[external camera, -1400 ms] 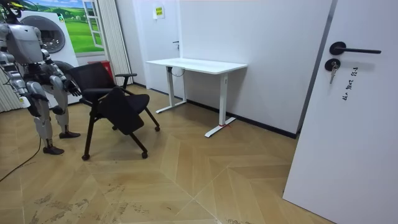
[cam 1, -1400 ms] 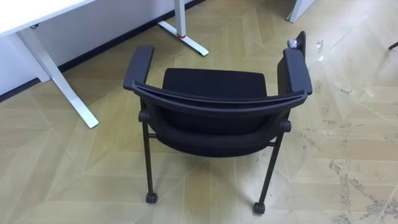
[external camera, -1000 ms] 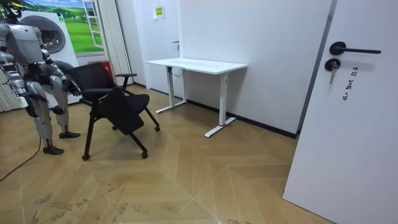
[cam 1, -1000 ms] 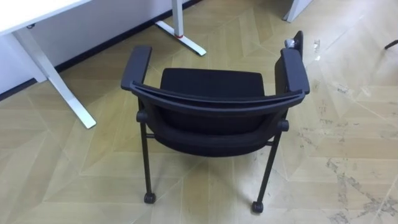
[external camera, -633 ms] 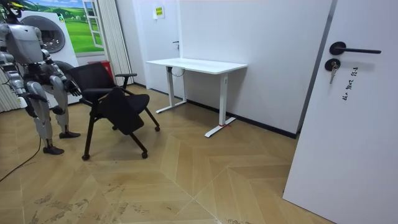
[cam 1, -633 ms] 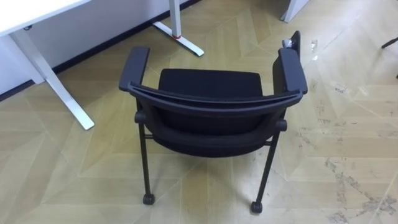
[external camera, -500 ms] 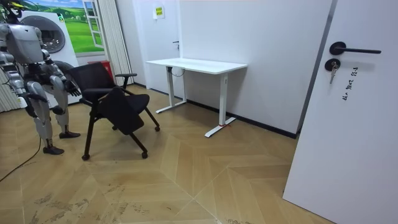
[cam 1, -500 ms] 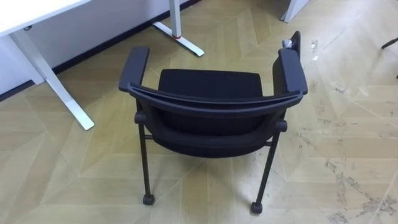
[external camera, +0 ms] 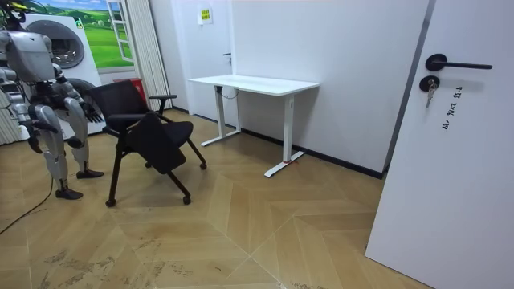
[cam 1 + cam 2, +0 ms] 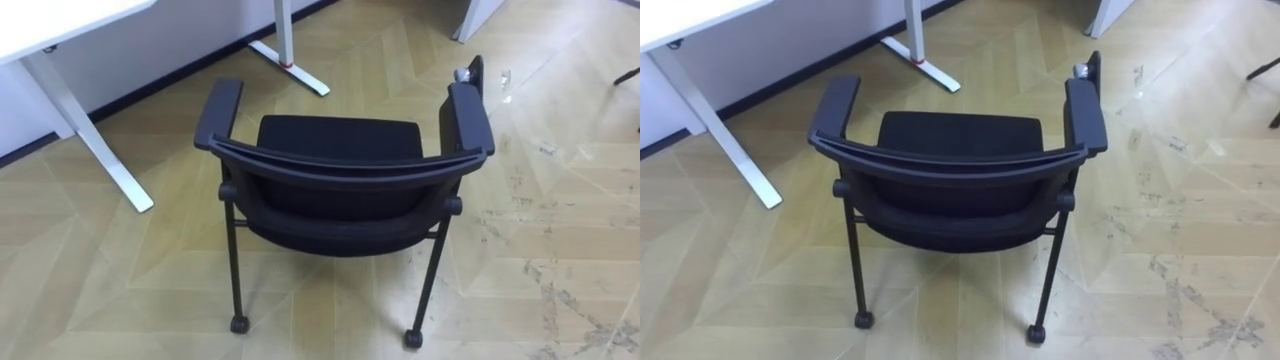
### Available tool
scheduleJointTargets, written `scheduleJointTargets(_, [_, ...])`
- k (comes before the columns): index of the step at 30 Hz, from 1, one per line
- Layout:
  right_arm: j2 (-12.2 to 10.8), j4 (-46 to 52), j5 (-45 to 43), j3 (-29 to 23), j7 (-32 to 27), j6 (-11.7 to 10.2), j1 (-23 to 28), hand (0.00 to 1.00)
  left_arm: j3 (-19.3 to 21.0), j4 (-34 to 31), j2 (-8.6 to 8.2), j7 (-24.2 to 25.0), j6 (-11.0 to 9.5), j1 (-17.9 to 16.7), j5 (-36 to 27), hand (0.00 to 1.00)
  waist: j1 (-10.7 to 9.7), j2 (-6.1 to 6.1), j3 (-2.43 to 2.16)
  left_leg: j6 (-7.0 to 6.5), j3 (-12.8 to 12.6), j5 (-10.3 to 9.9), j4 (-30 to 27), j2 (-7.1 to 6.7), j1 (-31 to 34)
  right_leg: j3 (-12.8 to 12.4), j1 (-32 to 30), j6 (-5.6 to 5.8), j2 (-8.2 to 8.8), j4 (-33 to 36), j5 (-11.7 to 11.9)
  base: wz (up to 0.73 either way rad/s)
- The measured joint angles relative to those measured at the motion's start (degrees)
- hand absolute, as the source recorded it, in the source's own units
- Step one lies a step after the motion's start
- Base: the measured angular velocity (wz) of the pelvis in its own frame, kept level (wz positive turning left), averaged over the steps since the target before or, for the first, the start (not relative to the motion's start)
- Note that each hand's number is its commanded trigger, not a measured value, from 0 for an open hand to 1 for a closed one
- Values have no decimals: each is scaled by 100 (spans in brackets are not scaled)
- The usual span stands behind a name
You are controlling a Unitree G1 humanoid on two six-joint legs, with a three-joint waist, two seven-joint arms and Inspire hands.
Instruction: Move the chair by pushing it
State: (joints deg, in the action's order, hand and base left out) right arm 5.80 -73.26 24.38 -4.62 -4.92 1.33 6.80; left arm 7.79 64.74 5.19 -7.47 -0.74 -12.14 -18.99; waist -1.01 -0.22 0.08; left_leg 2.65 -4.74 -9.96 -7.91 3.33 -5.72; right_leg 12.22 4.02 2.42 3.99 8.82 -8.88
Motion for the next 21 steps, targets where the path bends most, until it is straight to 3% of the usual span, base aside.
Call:
scheduleJointTargets(12, [50,-31,33,-59,-30,-10,-1,0,35,-430,8,-596,-67,-368,758,0,45,68,-14,-23,63,-89,-84,-1,10,53,120,8,-1,4,-6,3])
scheduleJointTargets(21, [156,-31,-201,-127,-144,-146,-62,0,335,-1153,60,-1550,-235,-419,2168,0,138,130,-6,-26,241,-96,-83,-16,10,169,220,17,-1,-20,-26,10])
